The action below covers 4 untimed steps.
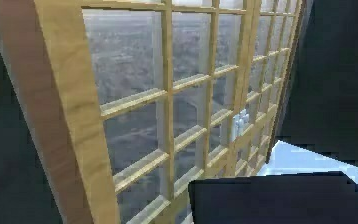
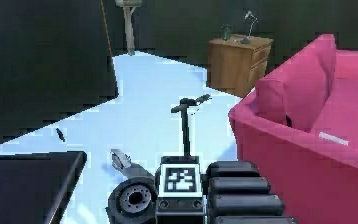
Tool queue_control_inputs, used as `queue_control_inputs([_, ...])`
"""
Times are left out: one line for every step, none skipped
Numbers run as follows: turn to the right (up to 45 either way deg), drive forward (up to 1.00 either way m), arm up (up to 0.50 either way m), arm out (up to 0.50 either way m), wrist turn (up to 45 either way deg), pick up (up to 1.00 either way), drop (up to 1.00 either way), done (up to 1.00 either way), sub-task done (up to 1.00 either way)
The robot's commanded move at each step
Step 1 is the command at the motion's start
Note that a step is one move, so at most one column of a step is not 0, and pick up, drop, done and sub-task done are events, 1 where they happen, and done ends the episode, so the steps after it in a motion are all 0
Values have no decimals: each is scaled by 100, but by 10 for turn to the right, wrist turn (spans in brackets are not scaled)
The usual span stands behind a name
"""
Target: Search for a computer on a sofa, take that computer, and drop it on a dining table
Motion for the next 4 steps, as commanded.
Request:
queue_control_inputs([450,0,0,0,0,0,0,0,0])
queue_control_inputs([60,0,0,0,0,0,0,0,0])
queue_control_inputs([0,100,0,0,0,0,0,0,0])
queue_control_inputs([0,45,0,0,0,0,0,0,0])
